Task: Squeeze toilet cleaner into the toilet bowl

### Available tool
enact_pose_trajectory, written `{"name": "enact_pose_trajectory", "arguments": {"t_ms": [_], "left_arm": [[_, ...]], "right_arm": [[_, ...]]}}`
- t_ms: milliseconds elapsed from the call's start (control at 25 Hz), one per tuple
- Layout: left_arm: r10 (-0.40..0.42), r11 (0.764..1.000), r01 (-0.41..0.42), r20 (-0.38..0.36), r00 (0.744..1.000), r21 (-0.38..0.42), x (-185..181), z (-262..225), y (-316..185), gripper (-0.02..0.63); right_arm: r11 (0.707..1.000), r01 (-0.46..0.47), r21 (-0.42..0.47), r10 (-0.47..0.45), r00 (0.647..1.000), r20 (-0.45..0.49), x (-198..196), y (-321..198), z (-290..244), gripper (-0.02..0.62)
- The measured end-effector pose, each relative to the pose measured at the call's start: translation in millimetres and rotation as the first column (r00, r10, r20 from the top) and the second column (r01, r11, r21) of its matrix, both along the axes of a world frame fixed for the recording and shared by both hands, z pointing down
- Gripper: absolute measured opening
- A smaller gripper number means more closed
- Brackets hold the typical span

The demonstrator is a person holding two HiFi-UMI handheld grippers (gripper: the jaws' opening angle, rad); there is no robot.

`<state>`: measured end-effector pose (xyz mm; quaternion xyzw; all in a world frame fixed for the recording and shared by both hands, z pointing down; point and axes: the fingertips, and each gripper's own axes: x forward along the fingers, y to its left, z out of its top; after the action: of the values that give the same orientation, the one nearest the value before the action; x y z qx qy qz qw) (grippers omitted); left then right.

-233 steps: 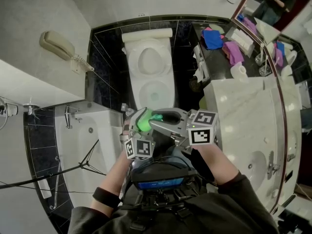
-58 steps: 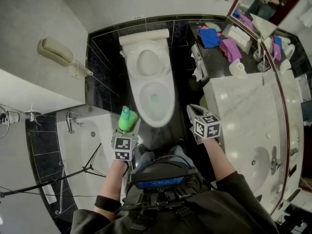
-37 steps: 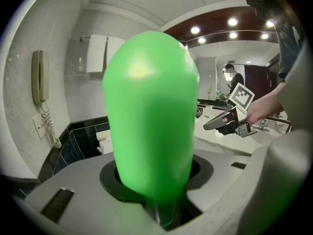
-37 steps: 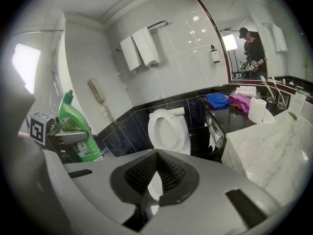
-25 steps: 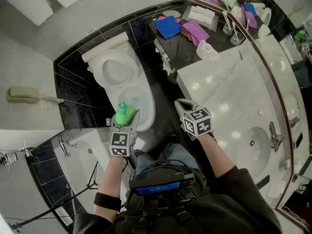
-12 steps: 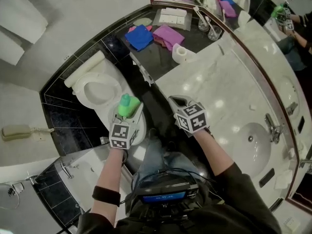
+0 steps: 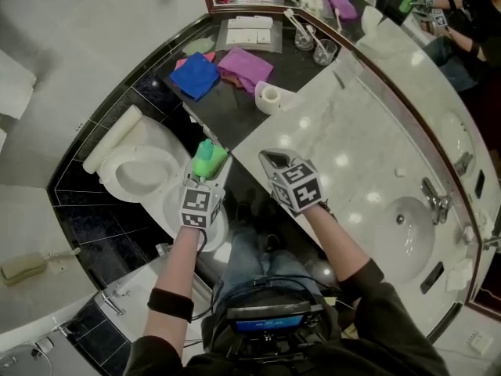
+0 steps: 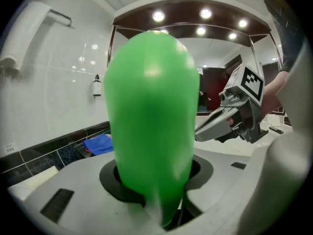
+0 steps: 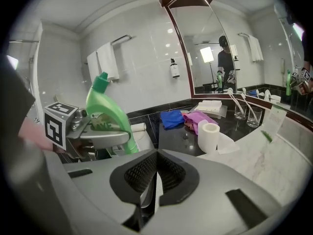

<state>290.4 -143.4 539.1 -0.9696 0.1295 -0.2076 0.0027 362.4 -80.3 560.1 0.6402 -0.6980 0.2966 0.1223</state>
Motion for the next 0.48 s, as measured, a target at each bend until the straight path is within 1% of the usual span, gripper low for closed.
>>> {"name": "enact_pose_trajectory", "arguments": {"t_ms": [160, 360, 480], "left_arm": [[0.036, 0.999, -0.036, 0.014, 0.999, 0.016, 28, 15, -27, 0.189], [0.085, 0.996, -0.085, -0.007, 0.996, 0.015, 67, 30, -58, 0.190], [0.101, 0.995, -0.101, -0.028, 0.994, 0.023, 88, 40, -77, 0.190]], "right_arm": [[1.000, -0.015, -0.012, 0.015, 1.000, 0.008, 16, -28, 15, 0.006], [0.999, -0.034, -0.019, 0.034, 0.999, 0.013, 34, -64, 34, 0.006], [0.998, -0.055, -0.022, 0.056, 0.998, 0.026, 46, -84, 48, 0.006]]}}
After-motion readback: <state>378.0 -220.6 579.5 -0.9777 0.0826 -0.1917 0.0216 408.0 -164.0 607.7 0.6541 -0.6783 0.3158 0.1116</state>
